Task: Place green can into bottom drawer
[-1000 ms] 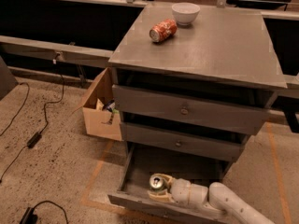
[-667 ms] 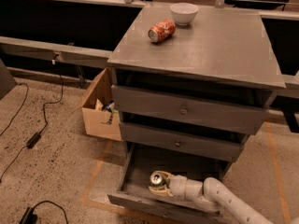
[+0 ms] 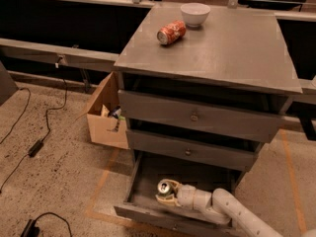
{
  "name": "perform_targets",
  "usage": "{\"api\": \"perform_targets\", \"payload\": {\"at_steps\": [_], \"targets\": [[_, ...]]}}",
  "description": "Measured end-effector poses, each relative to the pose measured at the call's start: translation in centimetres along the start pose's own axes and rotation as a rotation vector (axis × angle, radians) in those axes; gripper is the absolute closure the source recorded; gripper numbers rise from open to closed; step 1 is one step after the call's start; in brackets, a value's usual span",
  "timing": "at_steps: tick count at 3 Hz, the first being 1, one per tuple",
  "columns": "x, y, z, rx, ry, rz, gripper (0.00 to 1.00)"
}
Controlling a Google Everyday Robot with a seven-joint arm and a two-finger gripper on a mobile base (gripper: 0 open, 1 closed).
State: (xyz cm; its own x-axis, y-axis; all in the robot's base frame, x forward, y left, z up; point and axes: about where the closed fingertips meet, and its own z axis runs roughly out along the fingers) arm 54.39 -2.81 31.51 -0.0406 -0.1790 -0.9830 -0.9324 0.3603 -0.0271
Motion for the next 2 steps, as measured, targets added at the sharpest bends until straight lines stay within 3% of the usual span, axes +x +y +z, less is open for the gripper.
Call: {"api": "perform_targets", "payload": {"at_steps": [2], "targets": [[3.4, -3.8, 3.3, -0.007, -0.02, -0.03, 1.0]]}}
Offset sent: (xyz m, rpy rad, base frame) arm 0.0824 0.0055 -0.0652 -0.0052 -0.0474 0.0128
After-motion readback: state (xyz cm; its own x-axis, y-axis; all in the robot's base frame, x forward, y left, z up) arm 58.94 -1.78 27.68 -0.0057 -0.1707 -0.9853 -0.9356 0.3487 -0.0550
